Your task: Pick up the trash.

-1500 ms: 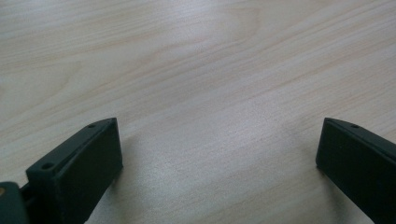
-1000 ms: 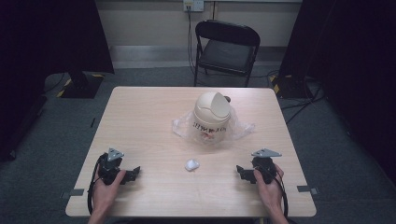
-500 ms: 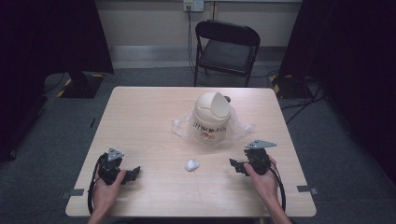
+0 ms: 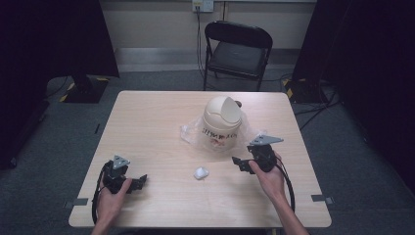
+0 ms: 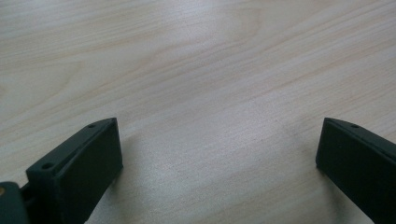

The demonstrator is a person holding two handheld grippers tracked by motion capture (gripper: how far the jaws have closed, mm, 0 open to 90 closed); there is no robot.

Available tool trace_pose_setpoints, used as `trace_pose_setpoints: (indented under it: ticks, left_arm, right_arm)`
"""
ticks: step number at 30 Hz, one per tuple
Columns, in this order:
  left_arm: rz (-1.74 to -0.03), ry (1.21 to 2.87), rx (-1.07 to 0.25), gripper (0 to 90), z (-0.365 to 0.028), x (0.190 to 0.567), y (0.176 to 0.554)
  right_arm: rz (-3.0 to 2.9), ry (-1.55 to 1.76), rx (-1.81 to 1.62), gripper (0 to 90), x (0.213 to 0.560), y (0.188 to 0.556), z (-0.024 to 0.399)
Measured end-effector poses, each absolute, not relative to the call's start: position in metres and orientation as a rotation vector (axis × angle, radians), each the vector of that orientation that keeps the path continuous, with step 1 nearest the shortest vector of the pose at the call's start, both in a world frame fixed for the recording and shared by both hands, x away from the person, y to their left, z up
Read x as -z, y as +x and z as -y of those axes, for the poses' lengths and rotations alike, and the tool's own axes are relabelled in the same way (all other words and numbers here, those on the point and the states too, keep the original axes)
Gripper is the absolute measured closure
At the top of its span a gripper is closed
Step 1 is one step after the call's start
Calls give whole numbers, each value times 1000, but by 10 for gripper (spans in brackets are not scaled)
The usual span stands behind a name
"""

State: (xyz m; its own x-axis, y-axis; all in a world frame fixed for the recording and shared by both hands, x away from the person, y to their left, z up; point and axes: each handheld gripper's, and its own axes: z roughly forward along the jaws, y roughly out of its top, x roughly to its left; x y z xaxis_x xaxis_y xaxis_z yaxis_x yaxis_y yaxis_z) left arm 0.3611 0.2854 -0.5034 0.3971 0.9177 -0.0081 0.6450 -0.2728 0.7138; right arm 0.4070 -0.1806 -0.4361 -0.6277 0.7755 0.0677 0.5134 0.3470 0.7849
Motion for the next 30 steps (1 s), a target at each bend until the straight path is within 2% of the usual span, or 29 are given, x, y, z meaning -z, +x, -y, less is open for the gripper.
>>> trace_pose_setpoints:
  ticks: [13,19,21,30]
  left_arm:
    - [-1330,2018,-549,0,-285,503,361]
    - [-1330,2018,-549,0,-285,503,361]
    - [-1331,2018,-549,0,-285,503,361]
    - [-1330,2018,-549,0,-285,503,361]
  right_arm:
    - [-2306,1016,-1193,219,398,434,157]
    - [-2286,967,-1201,188,378,447,149]
    - [-2281,960,-1211,158,374,452,147]
    - [-2290,921,-1209,140,374,473,130]
